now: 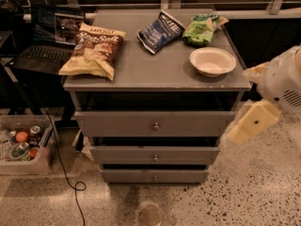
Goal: Open bottom drawer
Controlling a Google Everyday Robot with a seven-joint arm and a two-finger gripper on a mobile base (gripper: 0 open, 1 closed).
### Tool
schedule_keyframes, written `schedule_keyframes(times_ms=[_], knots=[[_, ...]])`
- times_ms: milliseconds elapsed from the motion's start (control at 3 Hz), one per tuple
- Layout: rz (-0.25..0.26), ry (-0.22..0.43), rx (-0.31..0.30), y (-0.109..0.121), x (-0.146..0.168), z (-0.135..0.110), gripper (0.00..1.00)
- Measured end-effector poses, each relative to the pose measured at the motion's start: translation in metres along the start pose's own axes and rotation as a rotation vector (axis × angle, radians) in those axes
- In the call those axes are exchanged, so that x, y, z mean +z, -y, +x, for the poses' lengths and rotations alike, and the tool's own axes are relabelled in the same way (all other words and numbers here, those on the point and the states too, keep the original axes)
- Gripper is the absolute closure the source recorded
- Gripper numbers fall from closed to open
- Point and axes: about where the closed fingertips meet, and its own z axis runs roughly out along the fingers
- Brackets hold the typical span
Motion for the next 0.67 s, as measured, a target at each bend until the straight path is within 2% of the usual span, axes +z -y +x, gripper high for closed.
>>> schedule_keyframes(times_ms=[333, 667], knots=[[0.022, 0.080, 0.142, -0.015, 0.035, 0.008, 0.00], [0.063, 0.130, 0.243, -0.013, 0.075, 0.006, 0.00]])
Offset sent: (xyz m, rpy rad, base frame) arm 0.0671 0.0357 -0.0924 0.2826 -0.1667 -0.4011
